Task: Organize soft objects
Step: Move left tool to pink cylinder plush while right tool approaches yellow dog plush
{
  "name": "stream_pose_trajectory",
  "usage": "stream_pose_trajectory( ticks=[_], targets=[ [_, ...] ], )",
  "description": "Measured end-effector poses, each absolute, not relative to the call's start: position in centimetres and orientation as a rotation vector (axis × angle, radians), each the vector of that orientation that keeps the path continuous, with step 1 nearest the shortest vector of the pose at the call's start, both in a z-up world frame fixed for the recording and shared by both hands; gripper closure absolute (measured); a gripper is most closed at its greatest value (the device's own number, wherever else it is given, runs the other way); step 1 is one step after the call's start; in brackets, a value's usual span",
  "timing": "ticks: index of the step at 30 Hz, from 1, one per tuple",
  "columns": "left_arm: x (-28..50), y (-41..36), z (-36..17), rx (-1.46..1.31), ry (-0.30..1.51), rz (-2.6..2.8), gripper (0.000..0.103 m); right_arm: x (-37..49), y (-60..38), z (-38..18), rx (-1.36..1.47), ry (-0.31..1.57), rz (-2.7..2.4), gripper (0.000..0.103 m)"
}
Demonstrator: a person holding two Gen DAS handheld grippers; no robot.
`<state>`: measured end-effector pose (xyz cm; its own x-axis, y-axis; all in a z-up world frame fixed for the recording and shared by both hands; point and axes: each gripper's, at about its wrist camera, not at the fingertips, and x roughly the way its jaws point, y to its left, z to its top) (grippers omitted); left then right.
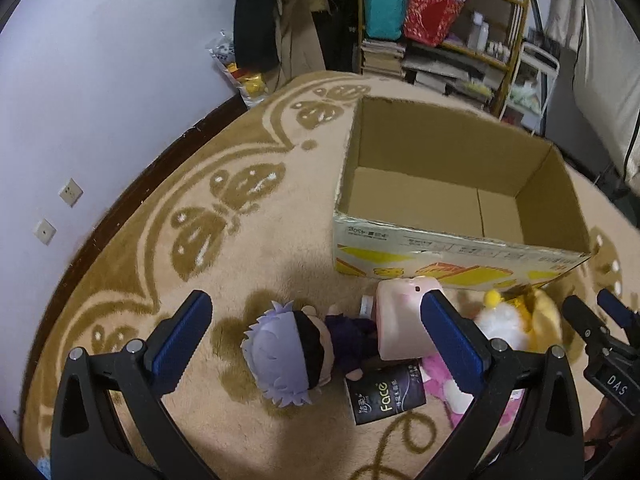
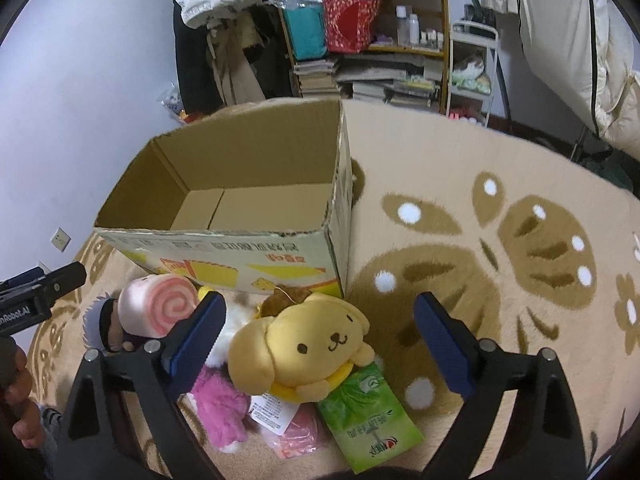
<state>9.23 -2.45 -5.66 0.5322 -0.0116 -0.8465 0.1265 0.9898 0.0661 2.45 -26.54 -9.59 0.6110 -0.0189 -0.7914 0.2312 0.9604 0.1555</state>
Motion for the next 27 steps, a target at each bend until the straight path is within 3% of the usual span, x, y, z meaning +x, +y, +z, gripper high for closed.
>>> stream_pose_trajectory(
  ticks=[15,27],
  targets=[
    [10.7,-5.8,-8.7,0.248,1.084,-0.134,0.000,4.1,-26.2,-12.1,0.307,0.971,-0.101,0.019],
    [10.8,-6.9,-10.1,0.205,1.114,-0.217,0.000,4.3,-26.9,-13.9,0.373,1.037,-0.082,0.020]
  ],
)
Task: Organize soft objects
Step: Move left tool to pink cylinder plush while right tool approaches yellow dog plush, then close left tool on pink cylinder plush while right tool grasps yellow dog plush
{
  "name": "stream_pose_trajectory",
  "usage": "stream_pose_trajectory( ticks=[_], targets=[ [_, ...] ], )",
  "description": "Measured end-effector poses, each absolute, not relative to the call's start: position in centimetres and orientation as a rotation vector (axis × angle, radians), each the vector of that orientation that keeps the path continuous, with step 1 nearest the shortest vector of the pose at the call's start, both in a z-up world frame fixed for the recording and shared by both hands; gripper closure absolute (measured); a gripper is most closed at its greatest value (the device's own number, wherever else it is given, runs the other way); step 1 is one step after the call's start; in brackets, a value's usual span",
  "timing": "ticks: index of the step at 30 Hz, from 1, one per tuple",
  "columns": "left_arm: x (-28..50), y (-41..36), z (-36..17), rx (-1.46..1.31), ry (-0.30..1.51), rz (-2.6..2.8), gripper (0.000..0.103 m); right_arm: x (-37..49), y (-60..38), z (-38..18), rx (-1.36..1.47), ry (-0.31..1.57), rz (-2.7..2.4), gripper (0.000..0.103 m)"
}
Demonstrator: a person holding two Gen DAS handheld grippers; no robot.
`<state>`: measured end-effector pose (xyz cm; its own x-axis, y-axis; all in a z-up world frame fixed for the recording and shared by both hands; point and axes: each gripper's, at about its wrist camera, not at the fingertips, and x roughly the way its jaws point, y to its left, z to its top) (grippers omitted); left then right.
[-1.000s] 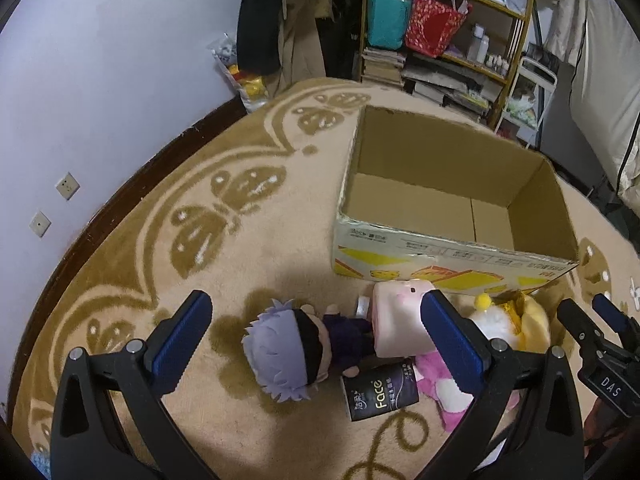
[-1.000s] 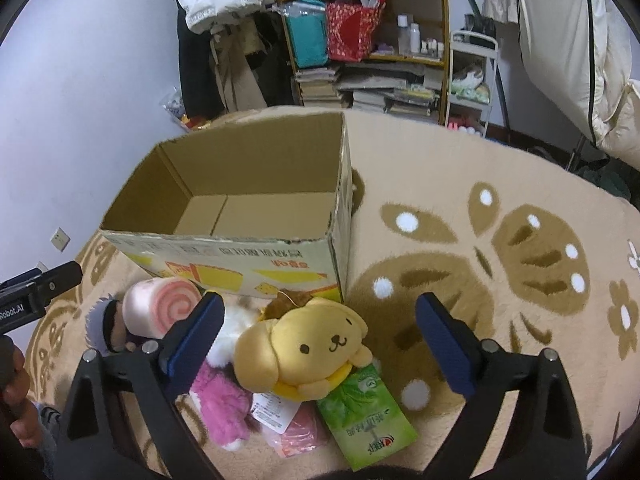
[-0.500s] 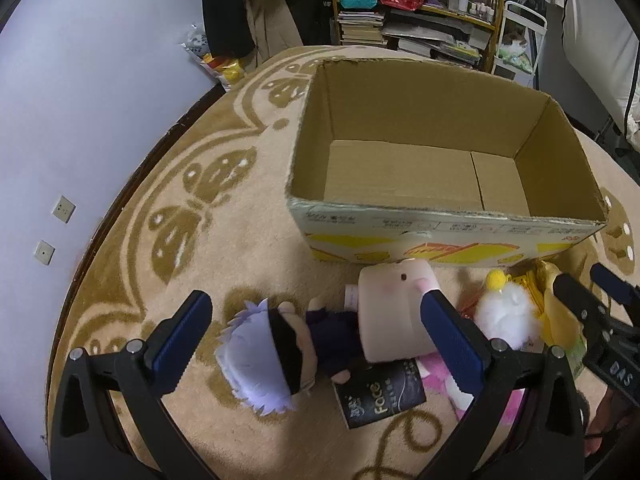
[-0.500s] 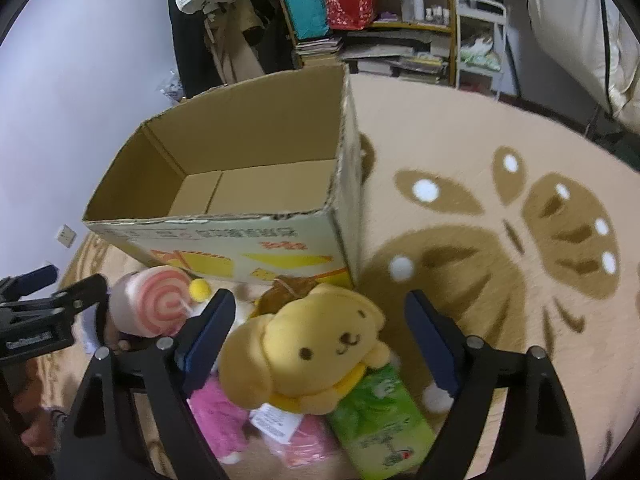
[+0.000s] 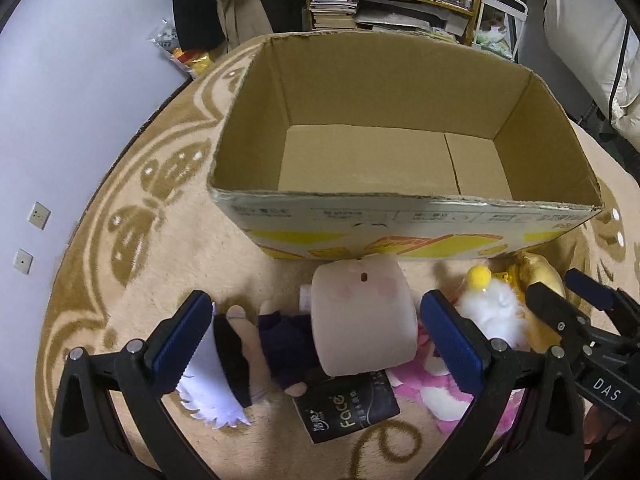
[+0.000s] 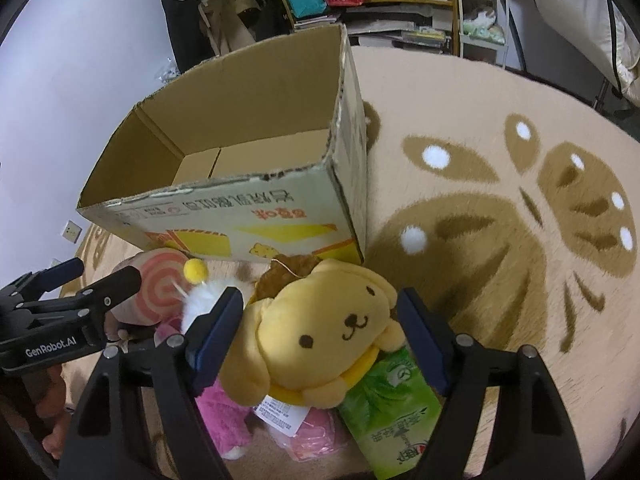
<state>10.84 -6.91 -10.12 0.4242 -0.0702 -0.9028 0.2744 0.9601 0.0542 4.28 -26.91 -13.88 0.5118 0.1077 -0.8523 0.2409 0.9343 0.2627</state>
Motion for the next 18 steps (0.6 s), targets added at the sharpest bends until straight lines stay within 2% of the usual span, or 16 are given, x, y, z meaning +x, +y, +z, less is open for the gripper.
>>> stream_pose_trajectory(
  ticks=[7,18],
  targets=[
    [10.5,-7.7,-9.8,0.220,1.077,-0.228,0.000,4.7,-27.1,-14.5,0.403,1.053,-0.072,0.020],
    [11.2,-7.7,-11.8,0.213,1.135,-0.216,0.000,4.4,-27.1,-14.2,0.400,1.038,-0.065,0.020]
  ],
)
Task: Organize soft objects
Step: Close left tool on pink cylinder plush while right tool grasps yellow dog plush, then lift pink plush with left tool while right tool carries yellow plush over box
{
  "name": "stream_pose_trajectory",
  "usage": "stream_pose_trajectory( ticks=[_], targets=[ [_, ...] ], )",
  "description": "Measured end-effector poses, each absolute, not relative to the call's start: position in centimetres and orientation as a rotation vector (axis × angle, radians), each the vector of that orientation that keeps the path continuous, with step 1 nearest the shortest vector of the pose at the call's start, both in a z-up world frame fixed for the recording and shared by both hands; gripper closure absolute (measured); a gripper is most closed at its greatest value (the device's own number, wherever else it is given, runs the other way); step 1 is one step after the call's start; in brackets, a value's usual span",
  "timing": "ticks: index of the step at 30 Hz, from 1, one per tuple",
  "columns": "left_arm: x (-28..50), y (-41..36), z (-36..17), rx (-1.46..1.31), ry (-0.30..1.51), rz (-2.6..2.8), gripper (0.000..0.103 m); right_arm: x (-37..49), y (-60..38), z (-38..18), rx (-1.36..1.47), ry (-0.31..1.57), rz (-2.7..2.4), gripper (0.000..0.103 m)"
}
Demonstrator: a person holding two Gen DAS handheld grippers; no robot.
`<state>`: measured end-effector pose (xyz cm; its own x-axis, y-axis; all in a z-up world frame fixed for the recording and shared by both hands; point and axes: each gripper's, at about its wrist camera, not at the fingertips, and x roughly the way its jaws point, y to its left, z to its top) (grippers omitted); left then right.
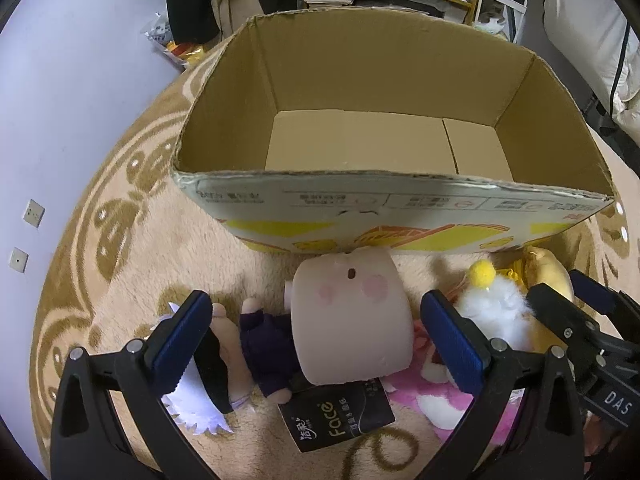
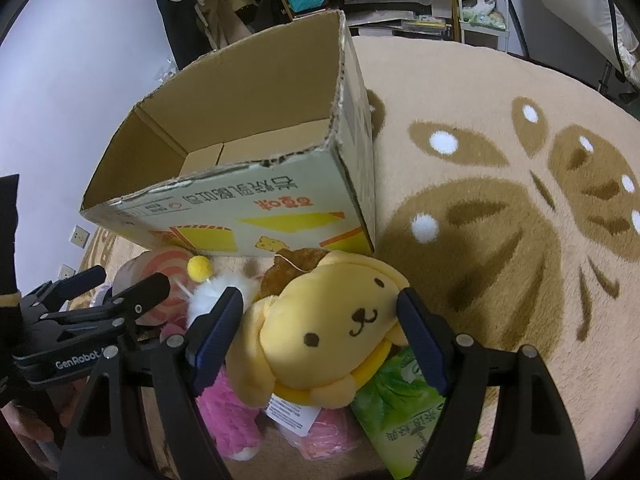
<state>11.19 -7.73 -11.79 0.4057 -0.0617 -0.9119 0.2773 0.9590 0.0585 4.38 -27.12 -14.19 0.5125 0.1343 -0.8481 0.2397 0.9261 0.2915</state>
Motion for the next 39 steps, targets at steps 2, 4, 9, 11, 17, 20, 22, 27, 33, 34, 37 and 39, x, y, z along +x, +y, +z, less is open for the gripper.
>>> stream_pose_trajectory(
  ticks=[2,4,9,11,17,20,22,27,33,34,37,39],
  targets=[
    [11.2,-7.8,-11.9,0.222,1.132,-0.212,0.000,4.4,-27.0,-14.2,0.397,1.042,-0.059,0.020],
    [11.2,-8.0,-12.3,0.227,1.142,-0.215,0.002,4.5,-27.0,-14.5,0.397,1.054,-0.061,0.020],
    [11.3,-8.1,-13.3,0.226,1.187,-0.238,0.021,4.6,-26.8,-14.5,0.392,1.044,-0.069,0.020],
    [11.3,-8.2,-13.3,0.224,1.183,-0.247,0.033,4.6,-26.8,-14.5,0.385,1.040,-0.069,0.023],
    [10.7,-9.1,-12.8,0.250,1.156,-0.279,0.059,4.2,-26.6,-13.6,0.351,1.012,-0.073,0.041],
    [10.2,-9.5,-12.5,0.290,1.121,-0.273,0.063,3.9,-26.5,-12.8,0.334,0.977,-0.079,0.056],
    [10.2,-9.5,-12.3,0.284,1.118,-0.276,0.063,3.8,-26.4,-12.7,0.334,0.982,-0.078,0.060],
    [9.8,-9.1,-11.3,0.262,1.099,-0.269,0.064,3.9,-26.6,-13.0,0.370,1.006,-0.069,0.059],
    [9.2,-9.0,-11.0,0.258,1.093,-0.284,0.064,3.7,-26.7,-14.0,0.376,1.026,-0.069,0.052],
    [9.2,-9.0,-10.9,0.261,1.088,-0.285,0.064,3.7,-26.7,-14.1,0.375,1.032,-0.070,0.049],
    [9.1,-9.1,-11.0,0.268,1.084,-0.283,0.065,3.9,-27.0,-15.0,0.400,1.063,-0.087,0.034],
    [9.2,-9.1,-11.1,0.269,1.088,-0.279,0.065,4.0,-27.8,-15.7,0.463,1.078,-0.084,0.031]
  ],
)
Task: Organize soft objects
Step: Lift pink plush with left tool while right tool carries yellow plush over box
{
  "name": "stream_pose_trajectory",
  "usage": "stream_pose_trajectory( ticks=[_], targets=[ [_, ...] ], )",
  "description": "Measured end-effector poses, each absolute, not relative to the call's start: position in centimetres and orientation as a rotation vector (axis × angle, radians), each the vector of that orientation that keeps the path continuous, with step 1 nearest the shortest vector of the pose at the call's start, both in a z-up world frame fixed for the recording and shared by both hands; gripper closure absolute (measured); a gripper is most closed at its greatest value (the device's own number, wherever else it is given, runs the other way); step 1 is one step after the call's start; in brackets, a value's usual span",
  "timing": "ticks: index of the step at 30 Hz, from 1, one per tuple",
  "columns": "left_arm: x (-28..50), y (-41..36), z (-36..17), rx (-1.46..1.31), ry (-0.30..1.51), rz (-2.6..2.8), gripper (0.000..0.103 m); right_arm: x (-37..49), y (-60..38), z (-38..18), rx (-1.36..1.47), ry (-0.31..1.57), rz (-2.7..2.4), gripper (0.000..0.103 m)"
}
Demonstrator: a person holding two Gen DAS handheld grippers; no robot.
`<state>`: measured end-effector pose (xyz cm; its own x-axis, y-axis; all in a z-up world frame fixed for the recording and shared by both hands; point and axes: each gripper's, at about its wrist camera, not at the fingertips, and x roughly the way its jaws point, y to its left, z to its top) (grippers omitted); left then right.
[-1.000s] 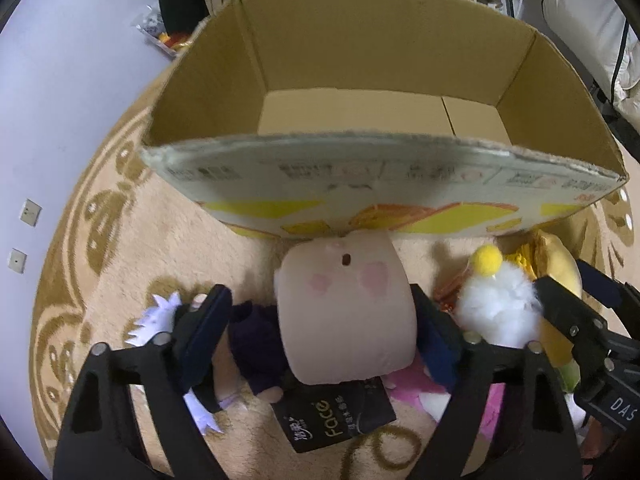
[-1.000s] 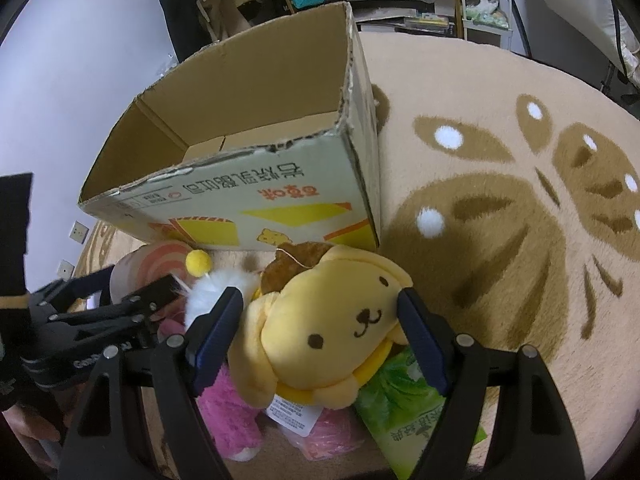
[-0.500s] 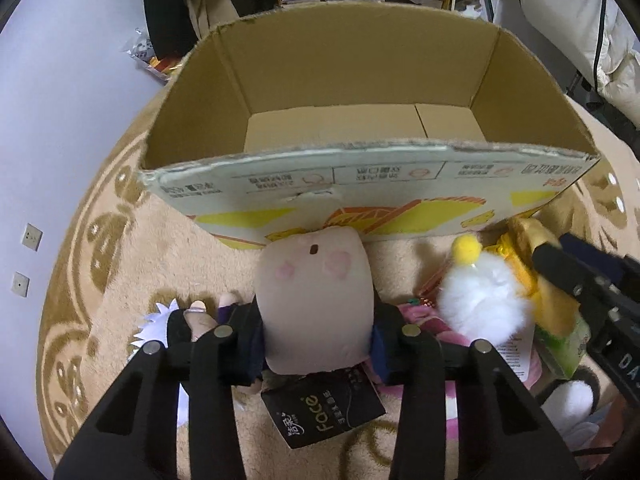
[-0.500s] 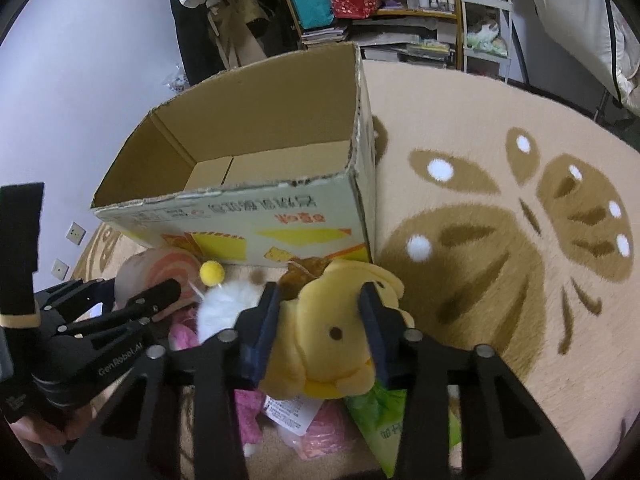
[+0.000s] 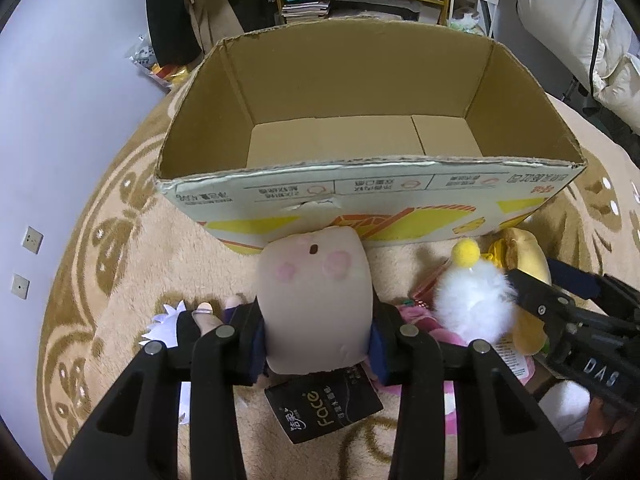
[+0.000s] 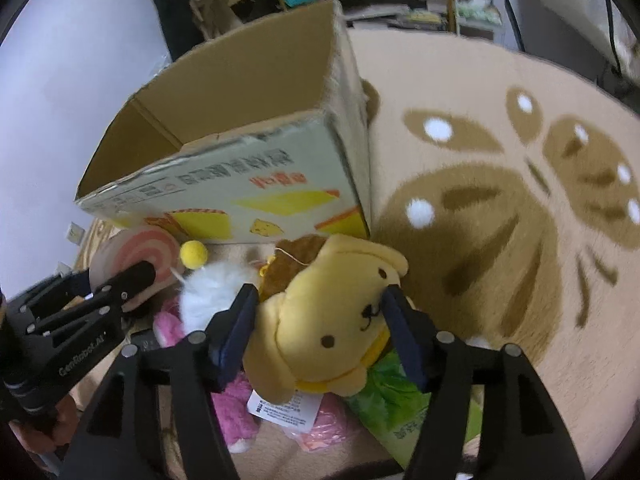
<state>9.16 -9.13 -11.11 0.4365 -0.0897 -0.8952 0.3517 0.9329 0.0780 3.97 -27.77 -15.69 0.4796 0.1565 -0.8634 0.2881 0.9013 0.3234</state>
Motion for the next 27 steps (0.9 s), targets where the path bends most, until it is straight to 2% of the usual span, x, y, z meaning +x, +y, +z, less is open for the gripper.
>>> stream_pose_trajectory(
  ticks=[3,6,11,13,27],
  targets=[
    [9.3,-9.2,-11.3,0.275,1.089,-0.274,0.065,4.1,-28.4,-16.3,0.524,1.095,-0.077,0.030],
    [9.3,-9.3,-11.5,0.278,1.085,-0.269,0.065,4.3,-28.0,-16.2,0.494,1.092,-0.067,0.036],
    [9.3,-9.3,-11.5,0.280,1.081,-0.269,0.065,4.4,-27.1,-15.4,0.436,1.061,-0.060,0.053],
    [9.3,-9.3,-11.4,0.281,1.079,-0.267,0.065,4.5,-27.3,-15.0,0.443,1.044,-0.062,0.056],
    [8.8,-8.5,-10.2,0.262,1.043,-0.260,0.068,2.9,-27.4,-12.8,0.424,0.983,-0.052,0.060]
  ],
)
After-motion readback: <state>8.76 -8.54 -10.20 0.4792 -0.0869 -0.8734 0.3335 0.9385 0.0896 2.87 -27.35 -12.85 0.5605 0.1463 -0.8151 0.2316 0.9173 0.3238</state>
